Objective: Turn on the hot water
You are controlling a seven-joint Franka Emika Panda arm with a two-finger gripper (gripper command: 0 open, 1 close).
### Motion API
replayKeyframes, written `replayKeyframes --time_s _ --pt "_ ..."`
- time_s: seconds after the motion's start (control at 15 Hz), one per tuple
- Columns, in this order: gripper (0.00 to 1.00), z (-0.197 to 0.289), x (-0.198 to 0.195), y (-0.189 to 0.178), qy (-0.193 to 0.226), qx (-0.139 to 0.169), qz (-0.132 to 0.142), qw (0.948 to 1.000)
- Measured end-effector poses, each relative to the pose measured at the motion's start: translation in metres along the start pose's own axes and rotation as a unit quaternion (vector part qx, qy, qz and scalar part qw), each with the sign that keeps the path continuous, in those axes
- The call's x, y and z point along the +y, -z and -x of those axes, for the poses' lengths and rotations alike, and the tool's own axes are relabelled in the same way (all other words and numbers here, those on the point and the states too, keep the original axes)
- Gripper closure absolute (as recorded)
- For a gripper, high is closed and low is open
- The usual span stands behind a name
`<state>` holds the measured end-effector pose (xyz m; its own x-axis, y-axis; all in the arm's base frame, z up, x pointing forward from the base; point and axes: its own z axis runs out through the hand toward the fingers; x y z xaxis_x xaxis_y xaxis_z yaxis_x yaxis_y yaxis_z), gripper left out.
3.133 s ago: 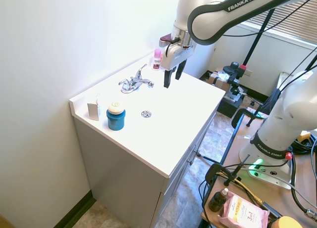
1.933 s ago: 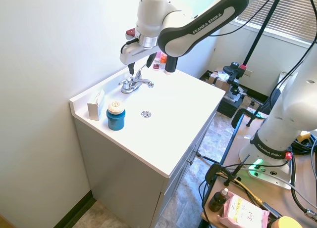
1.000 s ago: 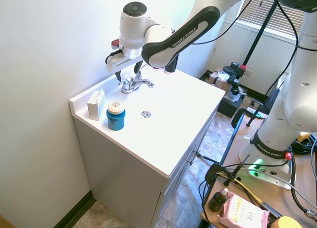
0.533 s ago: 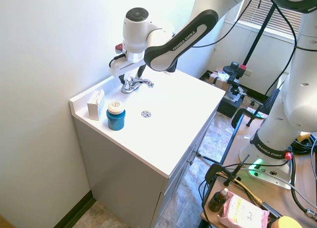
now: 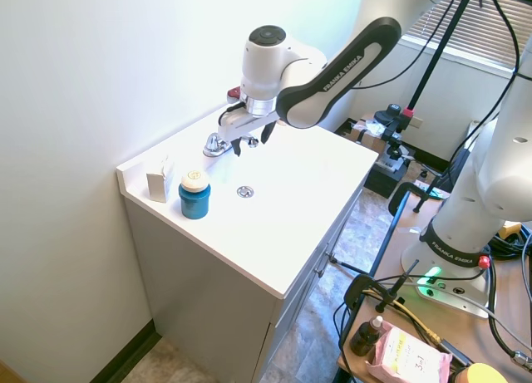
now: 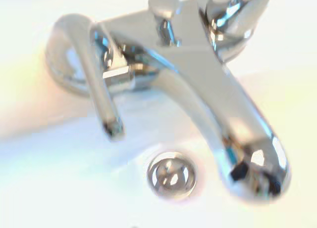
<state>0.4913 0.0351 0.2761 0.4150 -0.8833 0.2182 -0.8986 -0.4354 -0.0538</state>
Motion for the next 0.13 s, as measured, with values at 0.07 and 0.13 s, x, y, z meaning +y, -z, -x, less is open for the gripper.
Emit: replayKeyframes --time_s 0.07,0.13 --pt "0.00 0.013 0.012 0.006 0.013 -0.029 0.004 0.9995" --pt "0.00 0.023 0.023 0.014 0.023 -0.056 0.006 0.9981"
